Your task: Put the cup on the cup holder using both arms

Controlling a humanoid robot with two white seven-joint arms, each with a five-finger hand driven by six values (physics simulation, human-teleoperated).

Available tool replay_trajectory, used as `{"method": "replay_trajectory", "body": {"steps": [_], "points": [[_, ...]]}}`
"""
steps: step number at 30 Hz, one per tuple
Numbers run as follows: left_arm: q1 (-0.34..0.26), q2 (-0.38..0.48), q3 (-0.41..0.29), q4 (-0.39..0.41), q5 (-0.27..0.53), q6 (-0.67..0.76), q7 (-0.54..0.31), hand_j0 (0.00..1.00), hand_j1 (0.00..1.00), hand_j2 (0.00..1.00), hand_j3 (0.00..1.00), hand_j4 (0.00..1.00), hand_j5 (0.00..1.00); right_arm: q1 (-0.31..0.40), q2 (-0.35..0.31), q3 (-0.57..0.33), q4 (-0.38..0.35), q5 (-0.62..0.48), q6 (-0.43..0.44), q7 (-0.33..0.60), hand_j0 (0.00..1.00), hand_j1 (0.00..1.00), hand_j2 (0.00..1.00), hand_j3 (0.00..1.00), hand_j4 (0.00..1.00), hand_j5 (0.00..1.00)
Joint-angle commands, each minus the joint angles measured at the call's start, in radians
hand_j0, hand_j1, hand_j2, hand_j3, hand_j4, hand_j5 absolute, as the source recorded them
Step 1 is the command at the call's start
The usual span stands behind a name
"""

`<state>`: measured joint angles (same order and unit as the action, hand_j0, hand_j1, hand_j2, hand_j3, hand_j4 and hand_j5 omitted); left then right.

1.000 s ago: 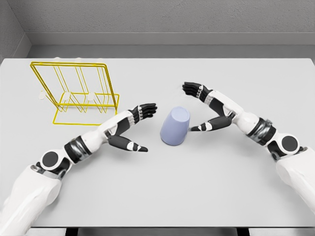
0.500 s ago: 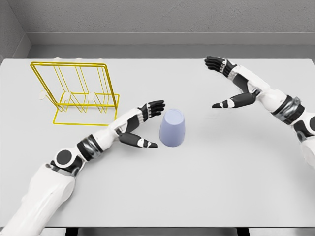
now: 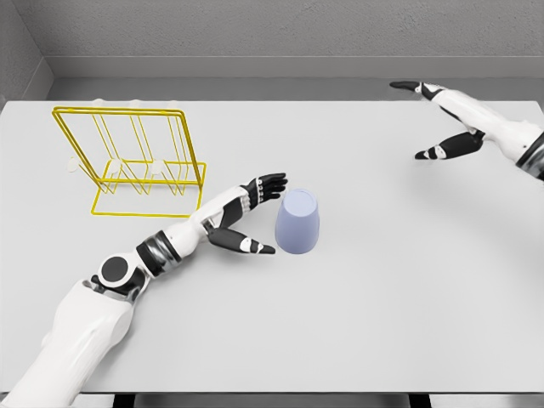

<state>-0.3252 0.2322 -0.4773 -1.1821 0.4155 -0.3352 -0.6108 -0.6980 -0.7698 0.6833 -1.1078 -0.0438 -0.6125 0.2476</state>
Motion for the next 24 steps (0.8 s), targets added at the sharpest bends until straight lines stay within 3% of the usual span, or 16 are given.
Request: {"method": "replay_trajectory", "body": {"steps": [1,6,9,24], "points": [[-0.003,-0.002,0.000,0.004,0.006,-0.001,0.000,1.00,1.00,1.00,1.00,1.00,1.00,0.002,-0.019,-0.011,0.000,0.111,0.002,-0.096,1.00,1.00,1.00,1.00,1.00,1.00],[-0.005,-0.013,-0.009,0.004,0.003,-0.001,0.000,1.00,1.00,1.00,1.00,1.00,1.00,0.011,-0.074,-0.013,-0.001,0.108,0.002,-0.094,1.00,1.00,1.00,1.00,1.00,1.00],[-0.005,-0.014,-0.012,0.002,-0.041,-0.001,0.000,1.00,1.00,1.00,1.00,1.00,1.00,0.006,-0.075,-0.015,0.002,0.108,0.002,-0.093,1.00,1.00,1.00,1.00,1.00,1.00],[-0.020,-0.053,-0.010,0.025,-0.043,-0.001,0.000,1.00,1.00,1.00,1.00,1.00,1.00,0.009,-0.075,-0.016,0.013,0.108,0.002,-0.088,1.00,1.00,1.00,1.00,1.00,1.00]]}}
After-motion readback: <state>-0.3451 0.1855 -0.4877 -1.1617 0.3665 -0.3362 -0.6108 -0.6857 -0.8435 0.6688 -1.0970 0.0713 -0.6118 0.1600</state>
